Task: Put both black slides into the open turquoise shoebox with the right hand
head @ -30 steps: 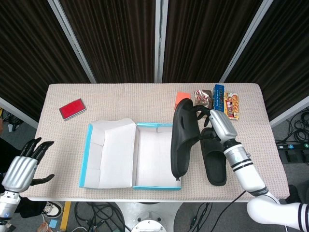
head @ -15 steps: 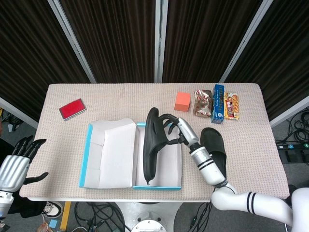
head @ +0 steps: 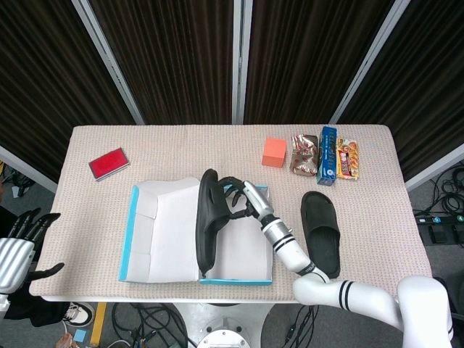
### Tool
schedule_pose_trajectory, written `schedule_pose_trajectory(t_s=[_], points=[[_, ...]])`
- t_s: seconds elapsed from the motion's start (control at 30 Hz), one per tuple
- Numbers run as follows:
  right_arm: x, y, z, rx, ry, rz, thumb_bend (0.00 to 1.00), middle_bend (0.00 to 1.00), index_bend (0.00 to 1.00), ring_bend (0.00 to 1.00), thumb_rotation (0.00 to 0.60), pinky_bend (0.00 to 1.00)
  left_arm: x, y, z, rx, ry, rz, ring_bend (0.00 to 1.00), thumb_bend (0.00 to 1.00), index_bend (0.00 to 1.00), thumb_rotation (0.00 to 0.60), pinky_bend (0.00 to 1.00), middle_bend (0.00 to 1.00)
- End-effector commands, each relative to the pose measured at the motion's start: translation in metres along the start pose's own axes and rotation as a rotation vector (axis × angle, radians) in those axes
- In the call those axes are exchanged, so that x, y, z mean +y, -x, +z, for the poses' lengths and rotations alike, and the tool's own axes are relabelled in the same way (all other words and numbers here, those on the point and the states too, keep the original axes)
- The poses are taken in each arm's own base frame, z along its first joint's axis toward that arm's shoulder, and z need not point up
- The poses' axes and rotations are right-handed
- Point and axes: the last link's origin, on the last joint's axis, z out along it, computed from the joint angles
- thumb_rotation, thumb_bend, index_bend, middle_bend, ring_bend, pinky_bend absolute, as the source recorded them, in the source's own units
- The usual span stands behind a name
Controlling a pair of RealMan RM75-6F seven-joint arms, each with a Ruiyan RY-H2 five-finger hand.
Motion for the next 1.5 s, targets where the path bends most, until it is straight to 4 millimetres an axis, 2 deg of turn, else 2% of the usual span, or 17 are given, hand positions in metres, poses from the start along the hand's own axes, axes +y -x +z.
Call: schedule_pose_trajectory(t_s=[0.03, 0.43, 0.83, 1.5], points=[[0.004, 0.006, 0.004, -0.008, 0.019, -0.002, 0.12, 0.48, 0.55, 0.41, 0.600, 0.55, 0.000, 0.000, -0.001, 0.002, 0.002, -0.001, 0.01, 0.00, 0.11, 0.600, 0.08, 0.15], [0.015, 0.011, -0.002, -0.032, 0.047, -0.046, 0.13, 0.48, 0.55, 0.41, 0.600, 0.55, 0.002, 0.001, 0.002, 0.000, 0.006, -0.003, 0.01, 0.00, 0.11, 0.600, 0.08, 0.15], [0.025, 0.018, 0.002, -0.051, 0.063, -0.140, 0.14, 0.48, 0.55, 0.41, 0.600, 0.55, 0.000, 0.003, 0.001, -0.006, 0.002, -0.007, 0.01, 0.00, 0.11, 0.600, 0.08, 0.15], [0.030, 0.024, 0.005, -0.047, 0.066, -0.446, 0.16, 0.48, 0.55, 0.41, 0.600, 0.55, -0.003, 0.004, 0.000, -0.011, 0.003, -0.015, 0.01, 0.00, 0.11, 0.600, 0.08, 0.15]])
